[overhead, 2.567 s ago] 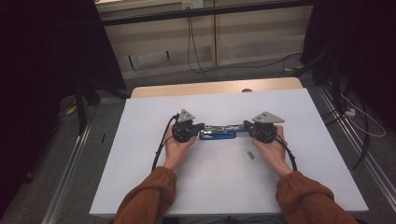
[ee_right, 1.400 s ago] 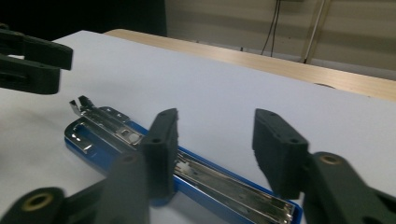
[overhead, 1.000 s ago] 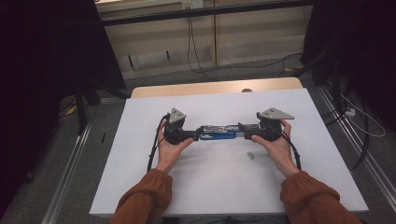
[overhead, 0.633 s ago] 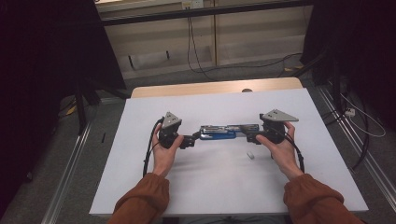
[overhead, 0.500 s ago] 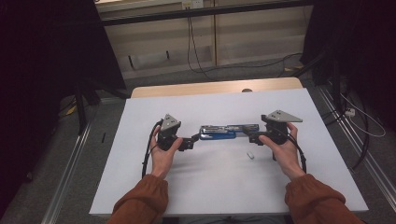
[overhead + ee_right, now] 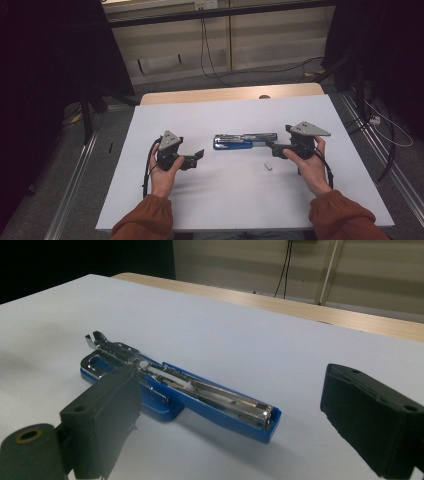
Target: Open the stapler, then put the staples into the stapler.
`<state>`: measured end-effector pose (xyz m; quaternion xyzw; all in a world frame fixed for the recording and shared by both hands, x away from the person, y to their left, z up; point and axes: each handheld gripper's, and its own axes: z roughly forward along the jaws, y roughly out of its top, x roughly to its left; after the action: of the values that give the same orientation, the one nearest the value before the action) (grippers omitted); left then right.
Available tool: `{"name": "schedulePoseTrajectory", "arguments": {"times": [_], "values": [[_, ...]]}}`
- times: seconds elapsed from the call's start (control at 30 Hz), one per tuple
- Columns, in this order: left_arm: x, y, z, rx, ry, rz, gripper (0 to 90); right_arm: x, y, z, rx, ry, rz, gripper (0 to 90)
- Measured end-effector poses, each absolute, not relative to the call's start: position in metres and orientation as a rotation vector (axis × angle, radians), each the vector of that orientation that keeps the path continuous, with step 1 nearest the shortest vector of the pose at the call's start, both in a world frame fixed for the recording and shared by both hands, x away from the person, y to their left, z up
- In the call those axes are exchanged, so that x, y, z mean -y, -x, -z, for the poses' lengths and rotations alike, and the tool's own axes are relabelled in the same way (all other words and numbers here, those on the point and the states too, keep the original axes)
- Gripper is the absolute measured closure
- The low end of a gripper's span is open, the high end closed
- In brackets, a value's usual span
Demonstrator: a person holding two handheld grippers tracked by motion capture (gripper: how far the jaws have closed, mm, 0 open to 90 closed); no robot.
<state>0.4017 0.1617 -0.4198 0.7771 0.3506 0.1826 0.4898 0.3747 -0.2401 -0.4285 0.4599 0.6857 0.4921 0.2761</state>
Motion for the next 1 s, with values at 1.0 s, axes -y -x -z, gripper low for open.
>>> {"name": "schedulePoseTrajectory", "arguments": {"times": [1.0], "values": [[-0.215,-0.329,0.412,-0.895,-1.776,-0.521,5.6,0.243,-0.358,0.424,-1.992,-1.180,-1.338,13.2]]}}
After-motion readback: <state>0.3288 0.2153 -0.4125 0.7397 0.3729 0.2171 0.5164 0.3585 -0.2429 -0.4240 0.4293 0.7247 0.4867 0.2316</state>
